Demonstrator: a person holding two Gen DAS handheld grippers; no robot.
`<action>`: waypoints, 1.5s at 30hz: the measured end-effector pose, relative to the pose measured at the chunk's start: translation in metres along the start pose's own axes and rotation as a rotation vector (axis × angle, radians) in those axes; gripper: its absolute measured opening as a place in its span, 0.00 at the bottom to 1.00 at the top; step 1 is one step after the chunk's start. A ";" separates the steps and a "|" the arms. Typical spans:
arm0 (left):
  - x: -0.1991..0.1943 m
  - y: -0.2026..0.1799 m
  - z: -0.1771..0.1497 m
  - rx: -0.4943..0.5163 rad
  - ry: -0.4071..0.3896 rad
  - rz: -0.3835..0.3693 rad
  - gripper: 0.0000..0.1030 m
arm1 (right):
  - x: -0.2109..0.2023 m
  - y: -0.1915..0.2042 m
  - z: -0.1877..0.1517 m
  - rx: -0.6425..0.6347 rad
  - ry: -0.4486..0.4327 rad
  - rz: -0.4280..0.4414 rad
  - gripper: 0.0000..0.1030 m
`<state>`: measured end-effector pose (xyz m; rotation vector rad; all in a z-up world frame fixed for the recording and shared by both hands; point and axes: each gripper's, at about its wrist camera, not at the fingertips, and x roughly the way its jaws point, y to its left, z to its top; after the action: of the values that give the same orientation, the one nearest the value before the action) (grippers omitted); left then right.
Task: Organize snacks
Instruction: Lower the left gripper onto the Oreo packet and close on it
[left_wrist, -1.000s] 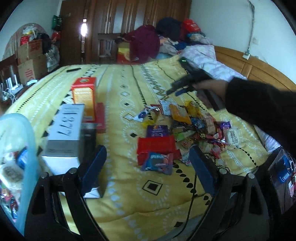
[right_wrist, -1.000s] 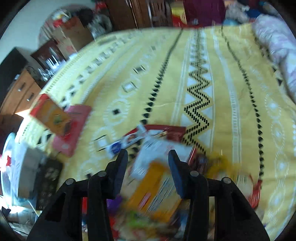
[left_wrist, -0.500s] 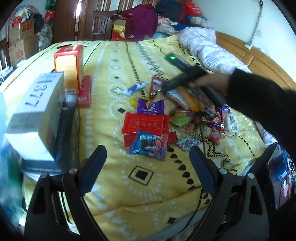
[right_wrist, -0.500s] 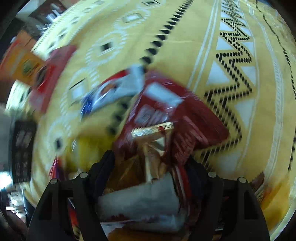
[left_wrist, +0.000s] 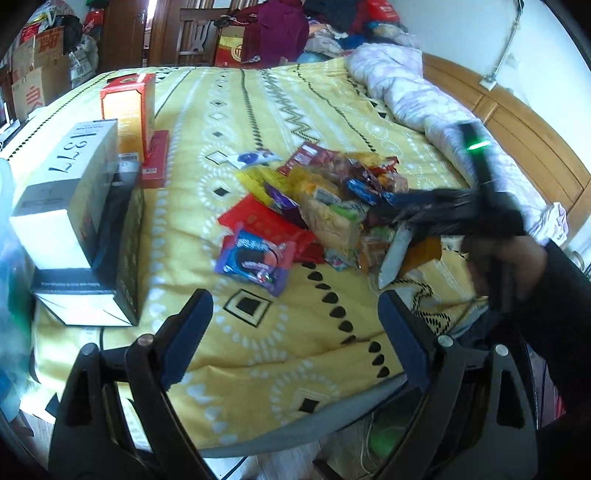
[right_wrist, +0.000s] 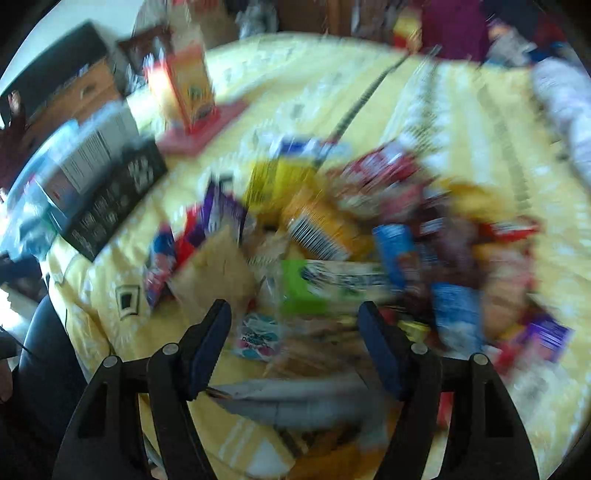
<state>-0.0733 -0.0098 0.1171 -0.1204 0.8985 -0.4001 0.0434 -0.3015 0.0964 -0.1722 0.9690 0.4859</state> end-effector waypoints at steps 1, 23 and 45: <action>0.001 -0.001 -0.001 -0.004 0.004 -0.002 0.89 | -0.020 -0.005 -0.005 0.039 -0.063 -0.004 0.75; 0.128 0.038 0.006 0.048 0.053 0.100 0.84 | -0.073 -0.034 -0.138 0.413 -0.105 0.066 0.86; 0.058 0.017 0.006 0.020 -0.051 0.058 0.52 | -0.018 0.005 -0.078 0.207 -0.055 0.025 0.91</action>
<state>-0.0320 -0.0173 0.0736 -0.0855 0.8455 -0.3505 -0.0259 -0.3301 0.0672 0.0393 0.9622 0.4087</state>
